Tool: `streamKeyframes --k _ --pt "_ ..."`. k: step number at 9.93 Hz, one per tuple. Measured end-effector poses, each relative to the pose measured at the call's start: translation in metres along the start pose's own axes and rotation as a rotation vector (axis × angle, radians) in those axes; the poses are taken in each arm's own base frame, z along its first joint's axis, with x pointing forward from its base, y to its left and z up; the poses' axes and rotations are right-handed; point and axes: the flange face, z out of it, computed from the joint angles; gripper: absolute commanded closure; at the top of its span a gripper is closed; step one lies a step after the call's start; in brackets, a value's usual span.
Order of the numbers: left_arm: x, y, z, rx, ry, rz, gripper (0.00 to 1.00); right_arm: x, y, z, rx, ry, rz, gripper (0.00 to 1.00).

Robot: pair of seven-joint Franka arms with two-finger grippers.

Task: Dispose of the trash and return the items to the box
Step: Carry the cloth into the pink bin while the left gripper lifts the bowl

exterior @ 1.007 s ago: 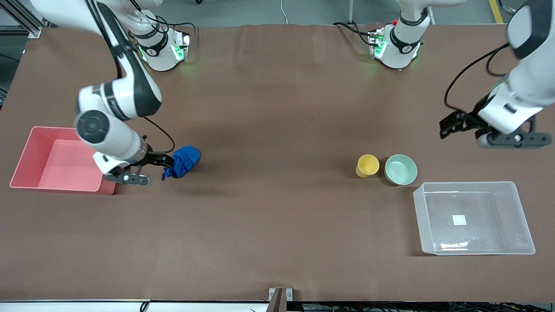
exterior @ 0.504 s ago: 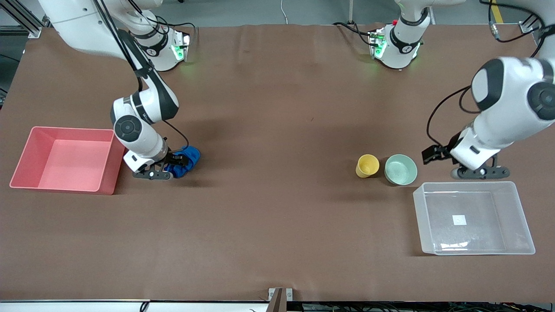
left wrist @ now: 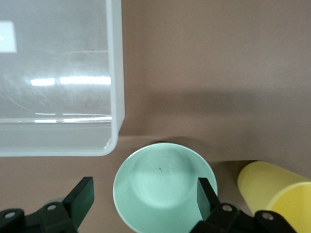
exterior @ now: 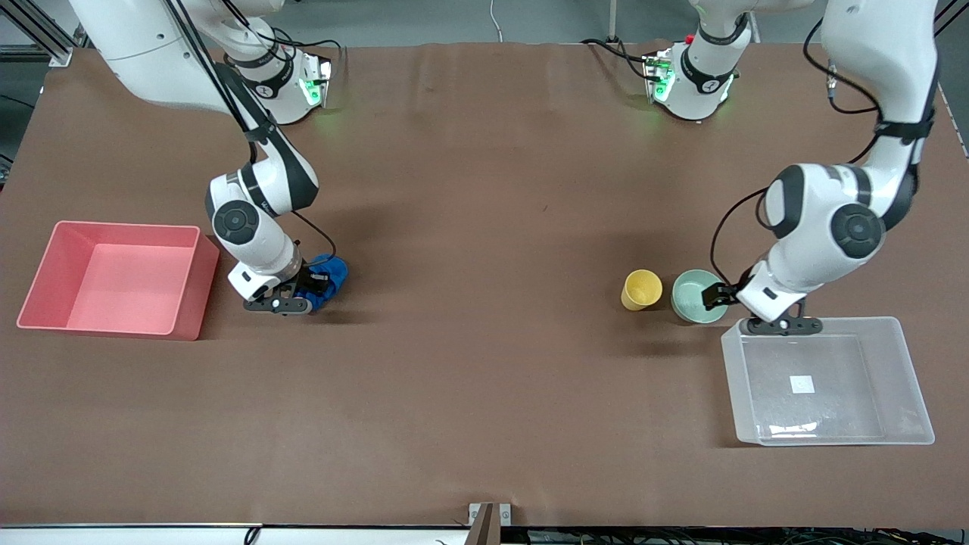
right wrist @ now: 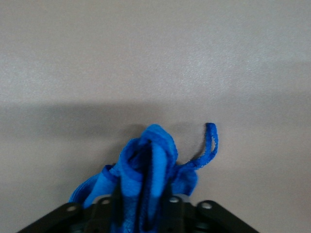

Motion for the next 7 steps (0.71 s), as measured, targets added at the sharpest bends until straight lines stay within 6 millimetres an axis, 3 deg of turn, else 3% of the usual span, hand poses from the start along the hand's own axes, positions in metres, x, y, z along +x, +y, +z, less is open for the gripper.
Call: streamKeyframes --k 2,3,4,6,7 --pt "-0.012 -0.002 0.034 0.000 -0.015 -0.001 0.12 0.002 0.001 -0.004 -0.001 0.003 0.002 0.99" --pt "-0.015 -0.002 0.043 0.001 -0.027 -0.001 0.15 0.006 0.004 -0.015 -0.014 -0.003 0.009 0.99" --pt "-0.016 -0.004 0.050 0.001 -0.033 -0.003 0.27 0.013 0.010 -0.041 -0.038 -0.009 0.019 0.99" --pt "-0.017 -0.013 0.061 0.001 -0.045 0.014 0.75 0.023 0.027 -0.121 -0.083 0.002 0.045 0.99" --pt "-0.017 -0.020 0.064 0.000 -0.049 0.015 0.88 0.023 0.044 -0.156 -0.090 -0.004 0.036 0.99"
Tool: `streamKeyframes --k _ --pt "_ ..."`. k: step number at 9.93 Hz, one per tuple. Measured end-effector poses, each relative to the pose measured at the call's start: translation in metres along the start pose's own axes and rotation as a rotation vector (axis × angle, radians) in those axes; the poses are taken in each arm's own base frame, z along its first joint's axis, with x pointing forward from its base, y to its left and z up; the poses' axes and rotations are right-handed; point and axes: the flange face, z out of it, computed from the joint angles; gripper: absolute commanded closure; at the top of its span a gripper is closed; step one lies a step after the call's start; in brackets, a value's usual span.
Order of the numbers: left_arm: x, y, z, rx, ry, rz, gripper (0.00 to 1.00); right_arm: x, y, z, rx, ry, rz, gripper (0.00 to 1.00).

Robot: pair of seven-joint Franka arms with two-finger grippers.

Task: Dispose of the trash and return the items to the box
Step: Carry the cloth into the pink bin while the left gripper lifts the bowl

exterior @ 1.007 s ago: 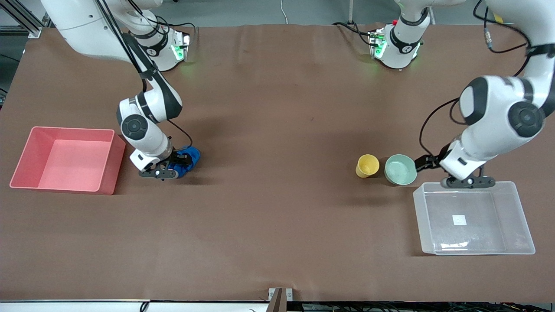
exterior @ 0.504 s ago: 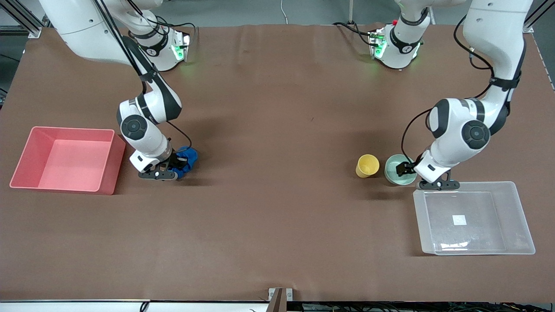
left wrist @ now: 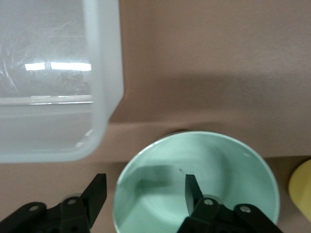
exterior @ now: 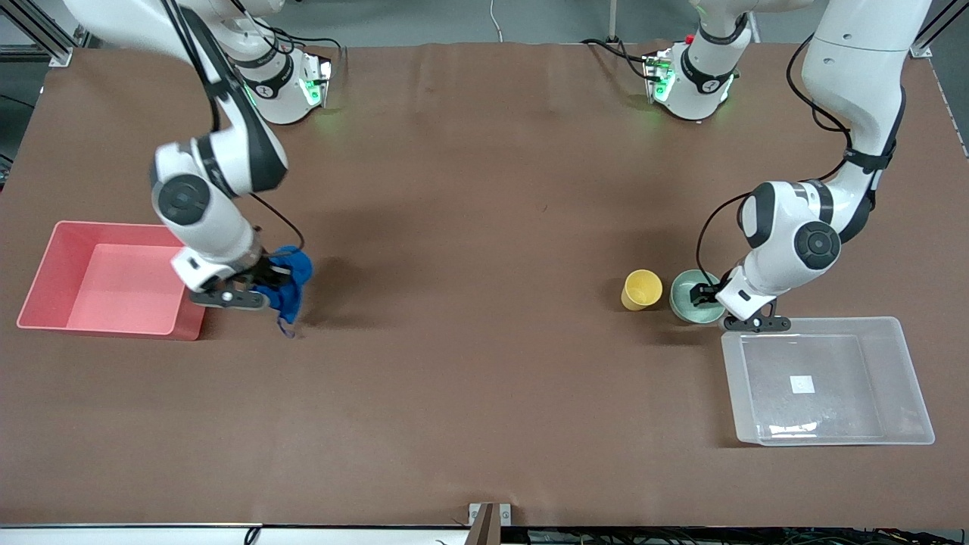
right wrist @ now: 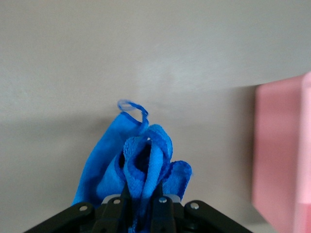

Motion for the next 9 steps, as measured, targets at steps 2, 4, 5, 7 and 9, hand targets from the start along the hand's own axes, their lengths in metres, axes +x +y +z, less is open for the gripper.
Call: streamKeyframes --k 2,4,5,7,9 --pt "0.000 -0.004 0.001 -0.001 0.000 -0.001 0.97 0.004 0.088 -0.031 0.007 -0.025 -0.073 0.98" --pt "0.002 0.000 -0.002 -0.003 0.008 0.007 1.00 0.002 0.192 -0.020 0.011 -0.037 -0.164 0.98" --pt "0.005 0.003 -0.013 -0.004 0.028 0.012 1.00 -0.002 0.230 -0.015 0.009 -0.036 -0.197 0.98" --pt "0.010 0.004 -0.048 -0.003 0.048 0.015 1.00 -0.007 0.275 -0.004 0.000 -0.011 -0.258 0.98" --pt "0.026 0.005 -0.106 -0.002 0.061 0.017 1.00 -0.011 0.308 0.043 -0.011 -0.014 -0.286 0.96"
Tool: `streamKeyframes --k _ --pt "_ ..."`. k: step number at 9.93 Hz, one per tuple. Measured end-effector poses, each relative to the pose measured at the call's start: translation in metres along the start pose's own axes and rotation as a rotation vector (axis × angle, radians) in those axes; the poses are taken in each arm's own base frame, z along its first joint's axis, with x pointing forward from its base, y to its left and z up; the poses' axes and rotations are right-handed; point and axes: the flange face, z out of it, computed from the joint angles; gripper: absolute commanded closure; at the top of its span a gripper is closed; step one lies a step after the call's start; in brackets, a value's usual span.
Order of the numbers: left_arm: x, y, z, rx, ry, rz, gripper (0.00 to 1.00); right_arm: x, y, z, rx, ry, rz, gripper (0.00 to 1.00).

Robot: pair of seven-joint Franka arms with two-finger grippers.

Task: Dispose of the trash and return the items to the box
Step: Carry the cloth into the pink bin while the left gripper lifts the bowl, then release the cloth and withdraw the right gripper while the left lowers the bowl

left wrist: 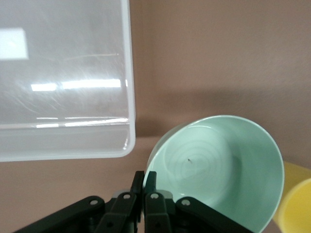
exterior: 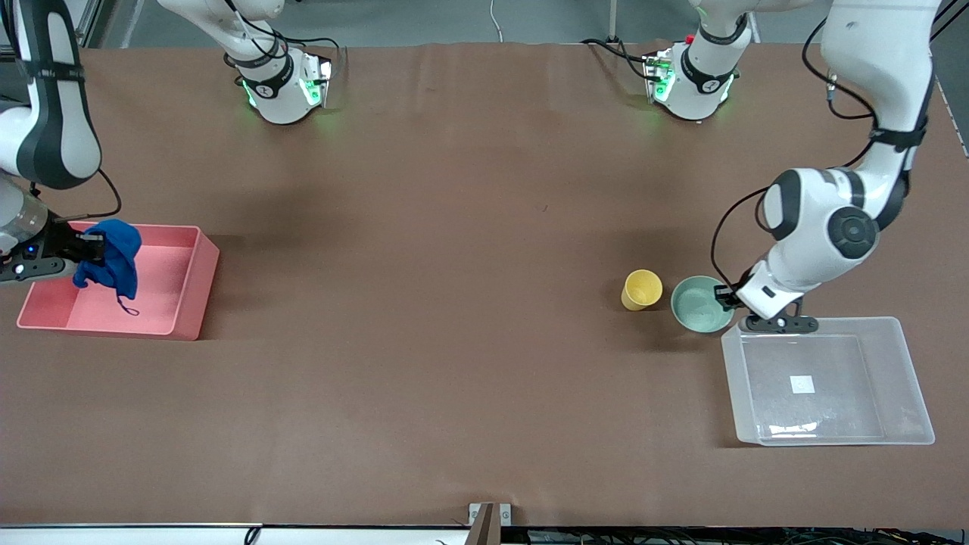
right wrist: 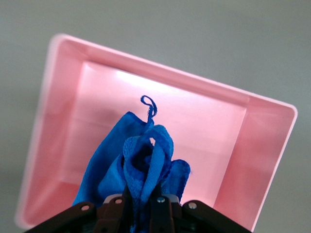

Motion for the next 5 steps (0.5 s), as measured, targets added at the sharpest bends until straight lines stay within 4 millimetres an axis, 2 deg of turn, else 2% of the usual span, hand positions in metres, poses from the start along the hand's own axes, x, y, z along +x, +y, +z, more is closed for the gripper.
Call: streamKeyframes --k 1,2,3,4,5 --pt "0.013 0.000 -0.030 0.000 0.013 0.000 1.00 -0.001 0.003 0.032 -0.005 -0.003 -0.005 0.87" --pt "0.027 -0.001 -0.054 -0.001 0.032 0.004 1.00 0.000 -0.001 0.059 -0.009 -0.002 -0.011 0.45" --pt "0.042 -0.007 -0.069 -0.001 0.055 0.017 1.00 0.001 -0.006 0.081 0.008 -0.007 0.000 0.05" --pt "0.058 -0.020 -0.072 0.000 0.071 0.031 1.00 0.001 -0.009 0.098 0.037 -0.012 0.029 0.00" --pt "0.075 -0.036 -0.063 0.000 0.073 0.047 1.00 0.001 -0.011 0.105 0.052 -0.012 0.047 0.00"
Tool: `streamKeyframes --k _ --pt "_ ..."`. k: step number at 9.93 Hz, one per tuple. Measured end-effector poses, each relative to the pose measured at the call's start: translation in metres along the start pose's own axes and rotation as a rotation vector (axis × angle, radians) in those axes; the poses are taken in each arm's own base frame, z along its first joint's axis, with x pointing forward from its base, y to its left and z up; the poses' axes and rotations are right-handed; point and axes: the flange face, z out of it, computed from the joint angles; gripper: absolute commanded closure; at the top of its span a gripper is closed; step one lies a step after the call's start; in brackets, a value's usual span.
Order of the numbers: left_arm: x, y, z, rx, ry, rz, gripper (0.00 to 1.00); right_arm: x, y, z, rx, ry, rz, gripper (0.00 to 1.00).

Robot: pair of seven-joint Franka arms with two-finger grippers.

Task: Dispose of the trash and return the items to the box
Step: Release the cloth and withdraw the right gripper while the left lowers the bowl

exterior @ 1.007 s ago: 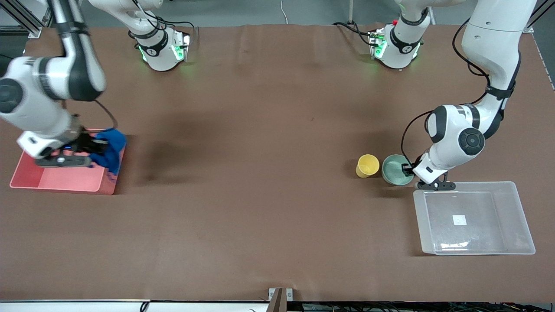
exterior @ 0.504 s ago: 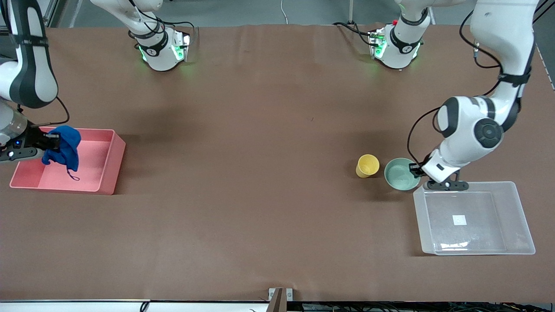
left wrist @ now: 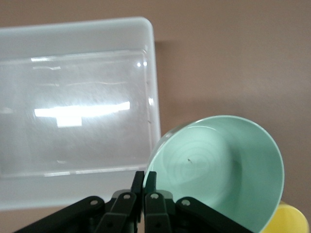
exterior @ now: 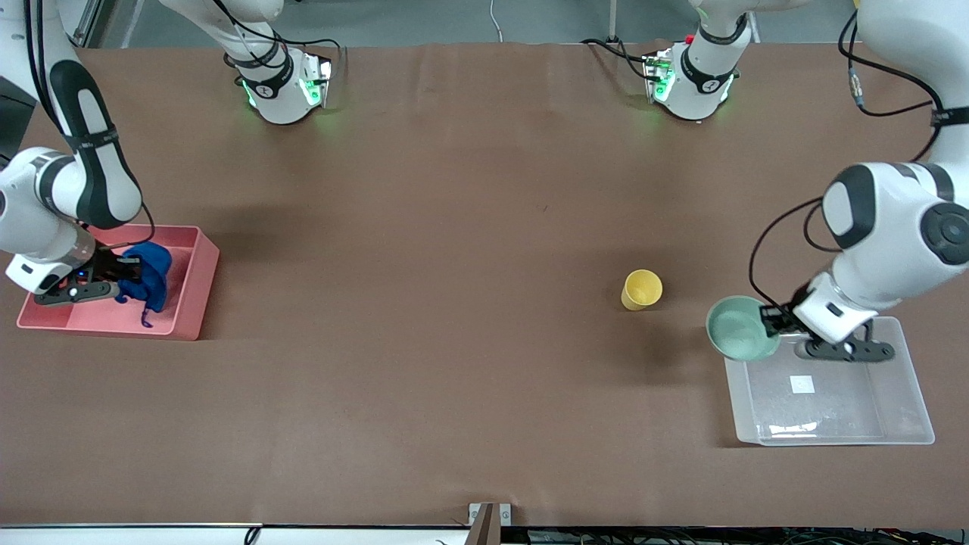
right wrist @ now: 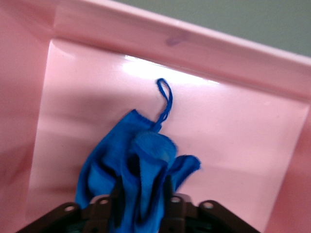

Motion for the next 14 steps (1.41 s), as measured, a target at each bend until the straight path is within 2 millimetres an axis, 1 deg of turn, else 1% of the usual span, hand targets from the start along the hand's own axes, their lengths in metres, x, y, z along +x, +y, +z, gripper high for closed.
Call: streamKeyframes --k 1,2,3,4,5,6,7,8,9,10,11,12,13,14 --pt "0.014 -0.018 0.014 -0.002 -0.013 0.018 1.00 0.002 0.000 -0.002 0.002 0.008 0.006 0.00" --pt "0.027 -0.039 0.027 -0.005 -0.030 0.036 1.00 0.007 0.001 -0.013 0.003 0.016 0.008 0.00" --pt "0.036 -0.058 0.038 -0.007 -0.037 0.046 1.00 0.012 0.003 -0.037 0.014 0.014 0.020 0.00" --pt "0.042 -0.071 0.050 -0.003 -0.041 0.044 1.00 0.017 0.003 -0.075 0.027 0.016 0.054 0.00" --pt "0.044 -0.085 0.061 0.008 -0.047 0.045 0.99 0.022 -0.003 -0.119 0.035 0.033 0.105 0.00" --pt "0.044 -0.098 0.073 0.018 -0.057 0.042 0.99 0.027 -0.018 -0.160 0.045 0.046 0.165 0.00" --pt "0.040 -0.113 0.083 0.020 -0.070 0.037 0.98 0.031 -0.041 -0.194 0.060 0.049 0.224 0.00" --pt "0.037 -0.122 0.090 0.019 -0.080 0.032 0.97 0.033 -0.066 -0.227 0.072 0.046 0.289 0.00" --pt "0.035 -0.124 0.097 0.016 -0.089 0.029 0.96 0.032 -0.086 -0.262 0.080 0.037 0.357 0.00" --pt "0.035 -0.123 0.105 0.016 -0.091 0.031 0.95 0.028 -0.102 -0.303 0.085 0.018 0.392 0.00" --pt "0.036 -0.123 0.115 0.019 -0.077 0.032 0.92 0.022 -0.113 -0.349 0.085 0.005 0.398 0.00" --pt "0.037 -0.124 0.126 0.024 -0.063 0.031 0.85 0.015 -0.115 -0.388 0.084 0.012 0.396 0.00" --pt "0.035 -0.129 0.137 0.025 -0.062 0.026 0.64 0.009 -0.113 -0.422 0.081 0.036 0.399 0.00" --pt "0.033 -0.134 0.141 0.025 -0.063 0.018 0.18 0.003 -0.110 -0.450 0.078 0.066 0.404 0.00"
